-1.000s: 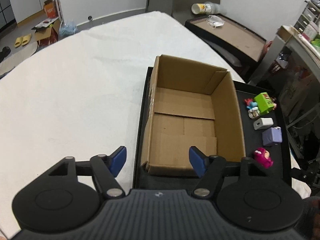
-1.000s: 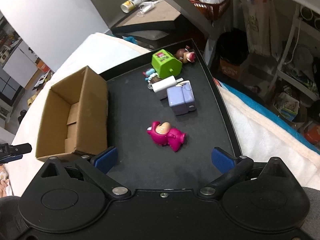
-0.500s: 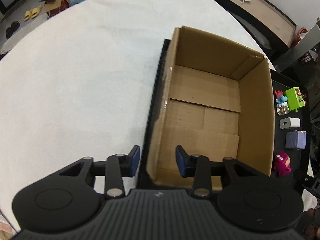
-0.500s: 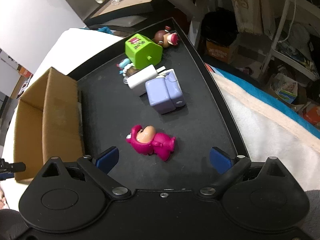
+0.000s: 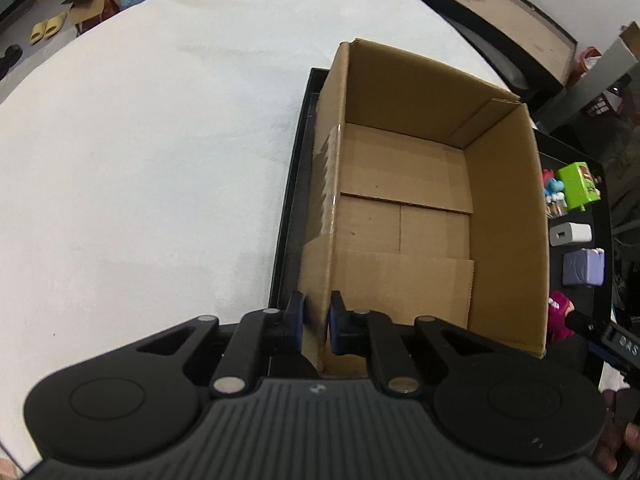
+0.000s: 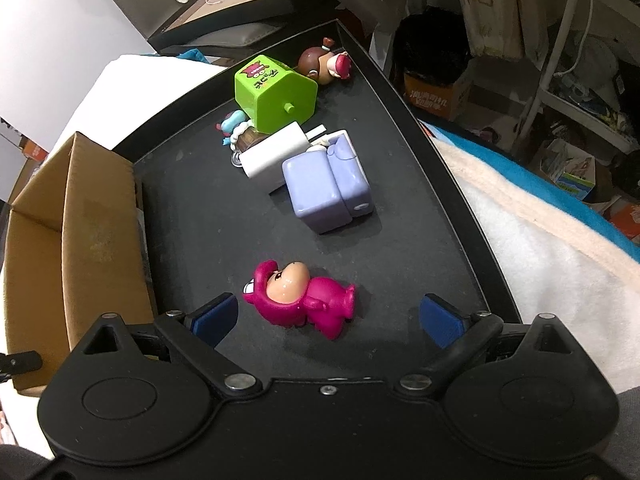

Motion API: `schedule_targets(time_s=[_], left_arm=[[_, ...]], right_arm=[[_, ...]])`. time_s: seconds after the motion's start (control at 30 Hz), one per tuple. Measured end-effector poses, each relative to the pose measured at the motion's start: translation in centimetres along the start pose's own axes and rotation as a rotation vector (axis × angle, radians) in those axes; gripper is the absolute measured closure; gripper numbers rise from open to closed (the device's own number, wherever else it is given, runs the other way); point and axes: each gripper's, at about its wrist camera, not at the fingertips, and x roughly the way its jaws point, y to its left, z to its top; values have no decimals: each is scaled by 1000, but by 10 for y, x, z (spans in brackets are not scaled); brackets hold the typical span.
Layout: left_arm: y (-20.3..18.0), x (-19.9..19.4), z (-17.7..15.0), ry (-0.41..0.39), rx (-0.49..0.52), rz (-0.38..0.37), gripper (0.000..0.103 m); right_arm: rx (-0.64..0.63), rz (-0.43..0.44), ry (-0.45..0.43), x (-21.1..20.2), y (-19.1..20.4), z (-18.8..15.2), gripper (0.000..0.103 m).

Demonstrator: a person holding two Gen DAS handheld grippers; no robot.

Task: Organize rigid objects
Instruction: 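Grip the cardboard box wall with the left gripper while the right gripper approaches the pink figurine, then grasp the pink figurine with the right gripper and lift it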

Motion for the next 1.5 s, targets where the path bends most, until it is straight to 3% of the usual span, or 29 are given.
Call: schedule_targets(time_s=[0.5, 0.57, 0.6, 0.63, 1.5], left_arm=[[3, -4, -5, 2, 42, -38, 91], [4, -3, -5, 2, 42, -40, 92], [4, -3, -5, 2, 41, -45, 92], [5, -4, -5, 1, 40, -52, 92], [18, -3, -13, -11, 39, -141, 92]], right_arm=[[-65, -110, -29, 13, 30, -2, 5], [-112, -126, -26, 17, 36, -4, 12], [-129, -124, -15, 19, 39, -6, 31], [-130, -119, -2, 20, 39, -6, 36], [-277, -11, -175, -74, 100, 8, 36]])
